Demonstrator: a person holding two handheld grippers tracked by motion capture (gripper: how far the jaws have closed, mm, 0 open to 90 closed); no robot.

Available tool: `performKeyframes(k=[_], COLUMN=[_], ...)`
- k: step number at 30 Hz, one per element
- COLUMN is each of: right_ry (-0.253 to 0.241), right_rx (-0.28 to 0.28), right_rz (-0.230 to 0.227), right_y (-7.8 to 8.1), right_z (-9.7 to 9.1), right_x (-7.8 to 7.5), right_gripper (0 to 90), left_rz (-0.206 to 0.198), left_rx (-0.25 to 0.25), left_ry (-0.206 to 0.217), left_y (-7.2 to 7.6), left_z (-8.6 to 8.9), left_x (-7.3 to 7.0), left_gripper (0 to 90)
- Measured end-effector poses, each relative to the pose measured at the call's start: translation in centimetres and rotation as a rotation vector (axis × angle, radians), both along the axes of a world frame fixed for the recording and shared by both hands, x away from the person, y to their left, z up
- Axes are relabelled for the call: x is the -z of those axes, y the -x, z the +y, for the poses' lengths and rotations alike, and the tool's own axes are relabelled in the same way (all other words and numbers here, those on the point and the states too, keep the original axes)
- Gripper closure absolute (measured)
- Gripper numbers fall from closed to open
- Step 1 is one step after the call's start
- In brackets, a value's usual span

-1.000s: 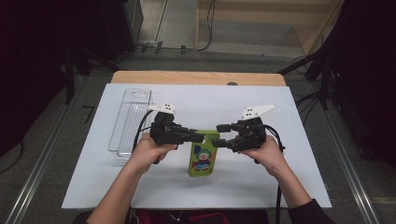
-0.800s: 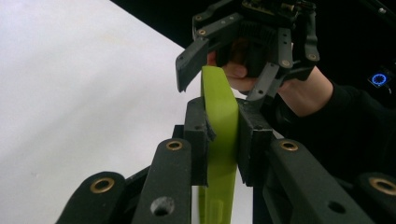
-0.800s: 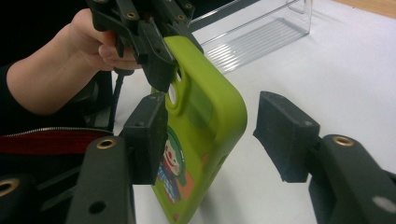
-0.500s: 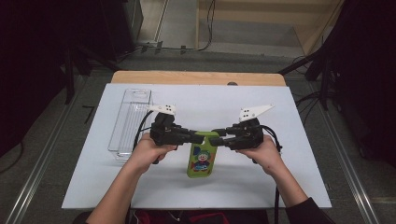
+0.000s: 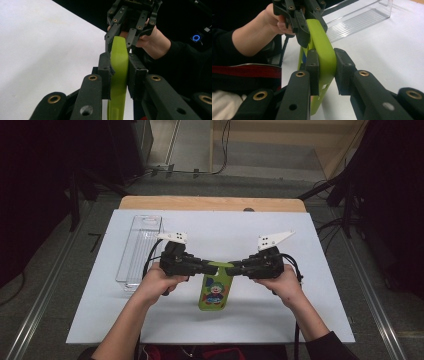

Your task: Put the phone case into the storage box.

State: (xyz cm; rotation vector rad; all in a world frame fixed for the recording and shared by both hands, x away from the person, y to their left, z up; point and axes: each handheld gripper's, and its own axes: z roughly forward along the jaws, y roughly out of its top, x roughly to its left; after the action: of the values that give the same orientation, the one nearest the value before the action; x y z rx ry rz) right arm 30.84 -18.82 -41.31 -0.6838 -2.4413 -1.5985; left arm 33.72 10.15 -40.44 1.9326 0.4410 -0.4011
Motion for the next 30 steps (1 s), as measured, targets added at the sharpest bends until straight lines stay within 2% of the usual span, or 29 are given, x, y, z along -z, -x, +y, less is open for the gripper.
performKeyframes(k=[2, 7, 9, 10, 13, 16, 22, 30], right_ry=[0.003, 0.016, 0.018, 0.018, 0.031, 0.034, 0.043, 0.055], right_rx=[-0.003, -0.008, -0.007, -0.009, 0.001, 0.004, 0.028, 0.059], right_rz=[0.007, 0.018, 0.034, 0.042, 0.034, 0.046, 0.055, 0.071], right_y=[0.02, 0.16, 0.17, 0.15, 0.29, 0.25, 0.22, 0.29], right_z=[0.02, 0.12, 0.16, 0.19, 0.22, 0.20, -0.01, -0.20], right_x=[-0.15, -0.52, -0.59, -0.63, -0.76, -0.71, -0.77, -0.94], right_gripper=[74.3, 74.8, 74.9, 74.9, 75.0, 75.0, 75.0, 75.0], left_rz=[-0.007, -0.031, -0.028, -0.023, -0.025, -0.021, -0.037, -0.033], left_rx=[-0.002, -0.009, -0.012, -0.017, -0.051, -0.067, -0.091, -0.116], left_ry=[0.009, 0.000, -0.007, -0.004, 0.015, 0.024, -0.003, -0.006], left_y=[0.05, 0.25, 0.26, 0.27, 0.29, 0.25, 0.20, 0.01], left_z=[0.02, -0.03, -0.08, -0.11, -0.03, 0.08, 0.07, 0.32], left_x=[-0.04, -0.10, -0.15, -0.18, -0.35, -0.44, -0.39, -0.44], left_gripper=[75.2, 71.9, 69.4, 66.6, 47.9, 39.0, 31.1, 26.6])
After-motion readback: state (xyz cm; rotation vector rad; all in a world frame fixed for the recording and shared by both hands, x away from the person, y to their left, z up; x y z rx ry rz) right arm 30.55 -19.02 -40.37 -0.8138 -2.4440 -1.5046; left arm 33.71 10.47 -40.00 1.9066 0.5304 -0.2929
